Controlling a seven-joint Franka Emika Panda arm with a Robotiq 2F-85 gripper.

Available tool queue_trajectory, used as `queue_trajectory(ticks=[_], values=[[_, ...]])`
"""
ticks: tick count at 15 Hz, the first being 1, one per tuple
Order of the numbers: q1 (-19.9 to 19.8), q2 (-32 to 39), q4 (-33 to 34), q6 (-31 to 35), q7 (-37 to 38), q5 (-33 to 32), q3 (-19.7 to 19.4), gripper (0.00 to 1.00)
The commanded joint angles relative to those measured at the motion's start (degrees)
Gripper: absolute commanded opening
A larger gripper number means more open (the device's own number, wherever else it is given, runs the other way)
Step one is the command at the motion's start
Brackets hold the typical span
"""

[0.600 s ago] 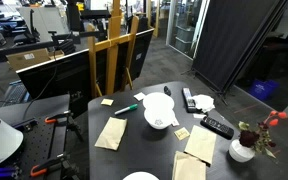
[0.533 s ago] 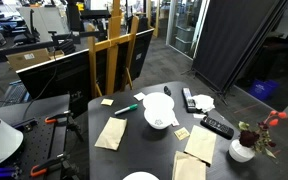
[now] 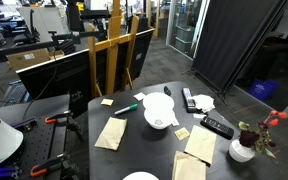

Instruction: Move the white bowl to the right

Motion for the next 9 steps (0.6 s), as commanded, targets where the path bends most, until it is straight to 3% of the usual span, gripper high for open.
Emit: queue_trajectory(ticks=[1, 9], values=[[-0.12, 0.02, 0.08, -0.09, -0.04, 0.05, 0.11, 1.0], [-5.38, 5.05, 1.42, 2.77, 7.69, 0.27, -2.14, 1.0]])
